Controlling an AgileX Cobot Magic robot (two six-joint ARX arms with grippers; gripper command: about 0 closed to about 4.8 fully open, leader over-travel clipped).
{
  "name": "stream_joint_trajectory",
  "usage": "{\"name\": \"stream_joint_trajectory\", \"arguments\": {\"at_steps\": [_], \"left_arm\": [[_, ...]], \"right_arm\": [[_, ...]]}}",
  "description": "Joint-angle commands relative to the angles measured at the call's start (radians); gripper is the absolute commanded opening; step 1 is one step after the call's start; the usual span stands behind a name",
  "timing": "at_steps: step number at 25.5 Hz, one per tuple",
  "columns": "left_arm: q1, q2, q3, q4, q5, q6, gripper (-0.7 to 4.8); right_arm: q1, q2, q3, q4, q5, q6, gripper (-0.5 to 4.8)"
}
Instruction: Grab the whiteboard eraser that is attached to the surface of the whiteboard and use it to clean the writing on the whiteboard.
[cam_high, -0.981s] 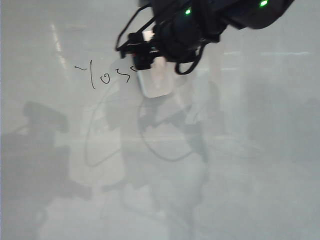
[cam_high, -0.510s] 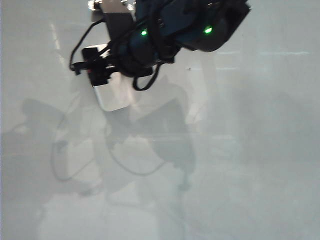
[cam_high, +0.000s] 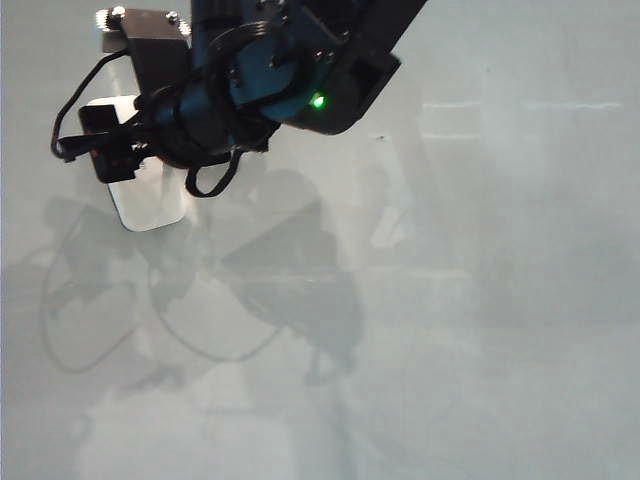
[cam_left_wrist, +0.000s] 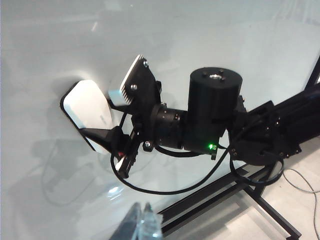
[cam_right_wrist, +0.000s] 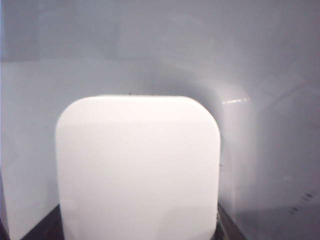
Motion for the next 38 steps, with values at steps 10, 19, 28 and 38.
{"name": "stream_joint_trajectory", "arguments": {"at_steps": [10, 19, 28, 38], "left_arm": [[-0.001, 0.0, 0.003, 0.02, -0.068, -0.002, -0.04], [-0.001, 0.0, 0.003, 0.051, -0.094, -0.002, -0.04], [-0.001, 0.0, 0.003, 0.053, -0.13, -0.002, -0.04], [-0.001, 0.0, 0.003, 0.058, -0.172, -0.002, -0.04]], "right_arm": [[-0.007, -0.027, 0.02, -0.05, 0.314, -0.167, 1.53], [0.006, -0.265, -0.066, -0.189, 0.483, -0.238, 1.53], [0.016, -0.644, -0.402, -0.192, 0.584, -0.242, 1.54], [-0.127, -1.006, -0.765, -0.105, 0.598, -0.197, 1.54]]}}
